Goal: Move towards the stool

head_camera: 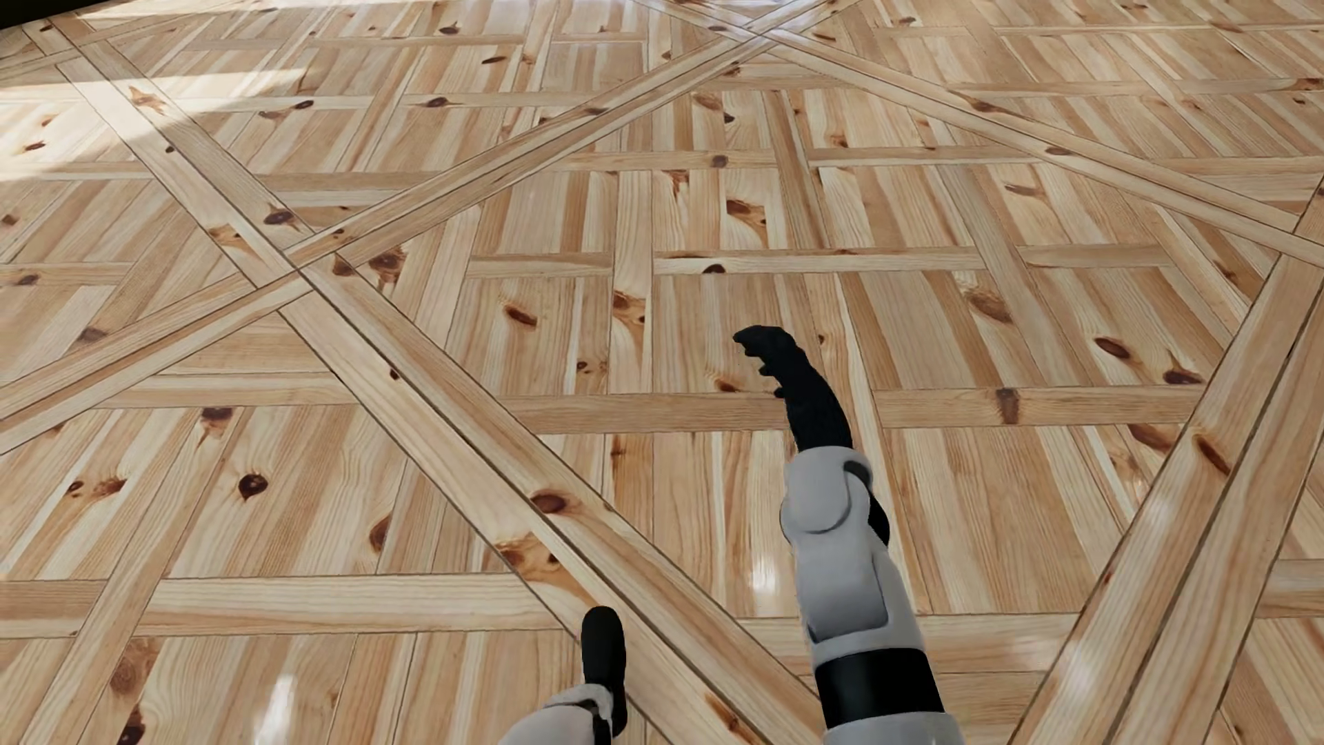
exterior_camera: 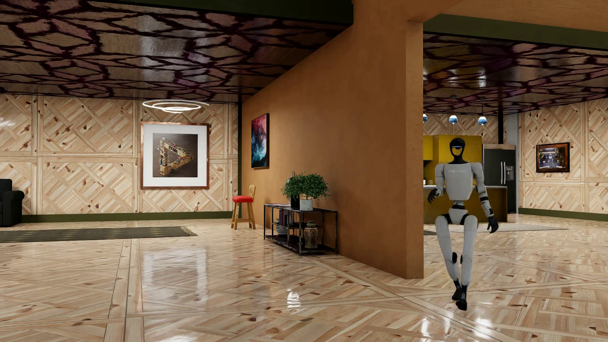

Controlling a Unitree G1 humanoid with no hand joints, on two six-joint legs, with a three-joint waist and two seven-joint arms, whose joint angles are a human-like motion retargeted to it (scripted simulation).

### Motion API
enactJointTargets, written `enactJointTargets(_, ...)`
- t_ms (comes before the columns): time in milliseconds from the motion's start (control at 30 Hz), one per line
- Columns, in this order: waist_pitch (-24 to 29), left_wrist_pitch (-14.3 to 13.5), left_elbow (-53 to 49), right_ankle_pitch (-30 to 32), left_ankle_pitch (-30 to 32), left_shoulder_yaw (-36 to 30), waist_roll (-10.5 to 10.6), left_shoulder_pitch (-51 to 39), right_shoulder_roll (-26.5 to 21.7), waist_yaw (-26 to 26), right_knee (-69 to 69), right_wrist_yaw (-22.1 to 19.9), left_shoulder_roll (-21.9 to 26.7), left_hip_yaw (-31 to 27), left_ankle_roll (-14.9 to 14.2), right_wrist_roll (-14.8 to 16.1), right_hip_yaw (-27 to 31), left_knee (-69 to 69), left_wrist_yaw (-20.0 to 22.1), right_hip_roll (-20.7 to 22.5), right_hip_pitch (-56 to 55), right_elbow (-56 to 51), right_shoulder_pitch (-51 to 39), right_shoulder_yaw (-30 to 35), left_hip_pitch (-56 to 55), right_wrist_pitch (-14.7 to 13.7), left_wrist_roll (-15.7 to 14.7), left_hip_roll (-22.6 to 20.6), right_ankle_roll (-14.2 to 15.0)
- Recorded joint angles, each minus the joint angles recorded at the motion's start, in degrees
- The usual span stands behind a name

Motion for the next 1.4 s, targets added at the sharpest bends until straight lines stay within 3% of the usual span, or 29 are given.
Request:
enactJointTargets(33, 0.15, 0.05, 0.14, -0.07, 1.44, 0.02, -0.21, -0.78, -0.94, 0.2, 1.54, -0.14, 0.49, 1.26, 2.22, 4.06, -1.31, 6.22, -0.35, -0.62, 1.96, -2.43, 0.45, -0.45, -1.15, 0.98, 1.34, -1.34, 0.23)
enactJointTargets(67, 0.08, 0.0, -0.71, 2.02, 0.52, 1.06, -0.59, -1.48, -2.18, 0.66, 3.73, -0.19, 0.37, 0.73, 3.95, 5.06, -2.09, 12.49, 0.43, -1.3, 4.07, -3.39, 0.81, -0.2, -1.55, 2.07, 1.85, -2.72, 1.05)
enactJointTargets(100, -0.11, -0.31, -2.28, 5.17, 4.47, 3.01, -1.1, -1.82, -4.17, 1.21, 7.14, -0.4, -0.79, 0.32, 6.87, 1.73, -2.4, 16.1, 1.81, -2.59, 5.07, -3.21, 0.93, 0.98, -0.81, 3.17, 1.05, -3.56, 2.5)
enactJointTargets(133, -0.17, -0.58, -4.51, 10.77, 5.46, 5.35, -1.89, -1.97, -8.01, 1.66, 13.05, 0.51, -2.79, 2.14, 11.14, -10.16, -2.76, 20.15, 3.99, -4.52, 4.39, -1.34, 0.83, 4.34, -0.17, 4.45, -0.7, -3.24, 2.97)
enactJointTargets(167, 0.0, -1.15, -6.03, 16.03, 1.4, 7.25, -2.9, -2.73, -10.89, 1.99, 22.81, 1.39, -4.49, 3.71, 12.17, -24.71, -3.48, 25.42, 6.35, -6.62, 1.57, 0.84, 1.15, 7.35, -0.19, 4.96, -3.29, -2.9, 4.72)
enactJointTargets(200, 0.22, -0.86, -6.01, 21.18, -2.62, 8.06, -3.98, -4.58, -13.62, 2.13, 35.09, 4.22, -5.66, 5.11, 11.96, -41.37, -4.99, 28.71, 7.79, -10.41, -3.18, 4.1, 2.13, 10.45, 0.74, 5.37, -5.2, -2.83, 11.34)
enactJointTargets(233, 0.44, 0.39, -4.66, 26.37, -5.99, 7.12, -5.22, -7.39, -14.36, 1.86, 46.45, 7.16, -5.62, 6.36, 11.7, -54.62, -4.77, 30.26, 8.22, -13.8, -9.03, 7.39, 3.64, 12.52, 2.64, 4.43, -4.76, -2.97, 12.25)
enactJointTargets(267, 0.62, 2.11, -2.44, 24.73, -8.44, 5.22, -6.49, -11.07, -12.85, 1.31, 55.01, 8.63, -4.65, 7.11, 11.19, -60.25, -4.7, 30.39, 7.54, -17.2, -15.16, 10.33, 6.4, 11.65, 5.23, 3.19, -3.08, -3.4, 9.46)
enactJointTargets(300, 0.73, 3.66, -0.21, 20.82, -10.21, 2.94, -7.58, -15.24, -9.87, 0.45, 60.67, 9.67, -3.39, 7.19, 10.57, -58.84, -4.35, 29.54, 5.88, -19.3, -21.32, 13.28, 10.04, 7.8, 8.05, 3.59, -0.93, -3.85, 8.93)
enactJointTargets(400, 0.84, 1.19, 1.11, 18.82, -13.38, -5.01, -9.42, -27.75, -2.13, -3.25, 60.47, 9.45, -1.16, 5.43, 8.88, -36.11, -5.49, 23.61, 2.33, -23.58, -37.28, 25.32, 20.54, -9.8, 17.12, 10.99, 2.9, -5.73, 6.23)
enactJointTargets(433, 0.81, -0.76, 0.43, 17.71, -14.51, -7.76, -9.68, -31.88, -1.64, -4.39, 55.26, 9.75, -0.66, 4.51, 8.36, -31.54, -6.84, 21.6, 2.79, -25.03, -41.29, 29.44, 23.78, -13.18, 19.82, 14.29, 3.5, -6.36, 5.35)
enactJointTargets(467, 0.79, -2.57, -0.78, 17.48, -15.72, -10.42, -9.84, -35.84, -2.35, -5.31, 47.47, 10.4, -0.06, 3.58, 7.8, -31.32, -8.93, 19.87, 3.47, -26.67, -44.35, 33.28, 27.63, -12.99, 22.27, 16.24, 3.7, -6.84, 4.64)
enactJointTargets(500, 0.78, -4.77, -2.48, 17.52, -16.86, -12.63, -10.02, -39.57, -3.68, -5.98, 37.07, 11.07, 0.39, 2.9, 7.24, -34.65, -12.24, 18.31, 5.47, -28.35, -45.94, 36.16, 32.0, -9.75, 24.59, 16.87, 3.19, -7.44, 4.01)
enactJointTargets(567, 0.81, -8.43, -5.86, 20.63, -18.95, -15.36, -10.35, -45.26, -5.67, -6.66, 8.99, 12.35, 1.57, 2.37, 5.99, -42.81, -17.53, 14.22, 11.71, -26.98, -45.63, 38.25, 40.96, -2.08, 29.92, 12.83, 1.16, -8.45, 6.8)
enactJointTargets(633, 0.94, -9.93, -9.76, 16.98, -20.76, -15.55, -10.16, -46.99, -5.54, -7.2, -8.37, 15.21, 2.43, 3.68, 4.37, -44.36, -10.64, 10.26, 15.04, -21.56, -47.39, 38.2, 47.39, -2.53, 36.33, 7.64, -1.71, -8.87, 10.57)
enactJointTargets(667, 0.99, -10.73, -11.87, 17.13, -21.58, -14.34, -10.08, -46.15, -5.24, -7.02, -6.78, 18.6, 2.58, 5.5, 4.17, -43.3, -13.45, 9.33, 15.78, -21.14, -48.01, 38.24, 49.0, -4.95, 39.59, 6.84, -4.32, -9.09, 8.56)
enactJointTargets(733, 1.22, -9.41, -13.87, 22.33, -19.18, -12.74, -9.1, -42.38, -4.49, -7.48, 1.5, 23.68, 2.98, 8.12, 2.33, -43.9, -16.66, 11.99, 15.24, -20.62, -47.6, 37.29, 49.23, -7.91, 44.57, 5.7, -7.31, -7.65, 0.85)
enactJointTargets(767, 1.45, -9.03, -13.08, 25.12, -15.8, -13.38, -8.12, -40.31, -3.46, -8.0, 5.98, 22.19, 3.42, 8.39, 3.08, -45.14, -17.36, 16.04, 14.47, -20.41, -46.64, 35.57, 48.87, -9.3, 45.7, 6.0, -6.8, -6.14, -3.54)
enactJointTargets(800, 1.74, -7.6, -10.75, 23.55, -9.44, -14.12, -6.87, -38.3, -1.66, -8.54, 10.61, 18.68, 4.07, 8.63, 4.96, -45.71, -17.5, 23.83, 13.09, -19.47, -46.01, 33.66, 48.09, -11.16, 44.48, 7.16, -5.24, -3.72, -5.2)
enactJointTargets(867, 2.38, -3.05, -3.81, 18.17, 2.66, -15.15, -4.16, -34.81, 2.76, -8.55, 14.62, 9.77, 4.89, 8.94, 5.21, -43.52, -17.12, 45.88, 6.98, -14.96, -42.6, 31.29, 43.03, -15.59, 37.34, 12.15, -1.49, 3.65, -6.1)
enactJointTargets(900, 2.66, -0.4, 0.05, 16.07, 4.71, -15.38, -2.97, -33.18, 4.57, -8.01, 14.34, 4.84, 4.98, 7.18, 6.95, -41.32, -16.08, 55.59, 3.04, -12.1, -39.88, 30.88, 38.7, -17.35, 31.96, 14.87, 0.18, 5.72, -5.83)
enactJointTargets(967, 3.01, 1.82, 4.85, 13.75, -0.67, -14.3, -1.46, -28.79, 6.44, -6.51, 10.66, -0.18, 5.08, 2.74, 9.59, -37.95, -12.7, 68.68, -2.29, -6.5, -33.35, 31.74, 28.09, -16.66, 19.88, 16.81, 1.83, 7.38, -5.27)
enactJointTargets(1000, 3.0, 1.48, 5.31, 13.18, -0.2, -13.31, -1.07, -25.71, 6.62, -5.63, 8.06, -1.23, 4.89, 0.86, 9.07, -36.66, -10.33, 71.23, -3.3, -4.05, -29.72, 32.17, 22.69, -14.88, 14.39, 14.96, 2.13, 8.08, -5.02)
enactJointTargets(1100, 2.47, -1.12, 1.17, 9.91, -0.26, -8.29, -0.48, -15.79, 4.46, -2.69, 3.43, 0.59, 3.46, -2.36, 10.07, -34.79, -2.01, 62.85, -3.19, 0.81, -20.46, 30.21, 8.82, -2.74, 2.11, 2.59, 0.7, 9.17, -4.49)
enactJointTargets(1200, 2.3, -3.59, -3.26, 5.04, 2.0, -4.33, 0.22, -9.37, -0.61, -0.9, 2.59, 1.76, 0.0, -0.45, 9.37, -37.36, 3.94, 28.7, -0.02, 2.86, -13.69, 22.05, -1.4, 10.45, -0.46, -5.28, -1.49, 7.47, -4.25)
enactJointTargets(1267, 2.19, -3.69, -4.5, 2.24, 1.9, -3.75, 0.38, -8.14, -3.27, -0.59, 1.08, 1.51, -1.3, -5.16, 3.77, -39.04, 5.2, 1.67, 0.49, 3.23, -8.69, 14.43, -2.9, 13.96, 1.9, -5.63, -1.24, 1.08, -4.01)
enactJointTargets(1300, 2.26, -4.06, -4.88, 0.77, -0.65, -4.24, 0.42, -8.14, -3.9, -0.73, 1.3, 0.64, -1.15, -5.11, -2.49, -38.03, 4.7, -1.6, -0.24, 3.21, -6.21, 10.82, -1.64, 13.7, 1.5, -5.39, -0.48, -1.15, -3.74)
enactJointTargets(1367, 2.24, -3.71, -5.06, 0.27, 2.59, -3.93, 0.25, -9.56, -4.84, -0.76, 2.46, -0.12, -0.68, -5.01, -0.03, -34.38, 2.49, 6.95, 0.65, 2.8, -1.28, 6.88, 3.16, 11.78, 0.46, -3.0, 0.98, -4.89, -3.52)
enactJointTargets(1400, 1.95, -3.2, -5.75, 1.68, 3.91, -2.83, -0.1, -9.79, -5.12, -0.32, 3.73, -0.59, -1.03, -6.73, 3.66, -32.9, 1.97, 11.73, 1.87, 2.47, 1.32, 7.21, 5.73, 11.19, 0.69, -1.19, 1.13, -6.72, -2.79)
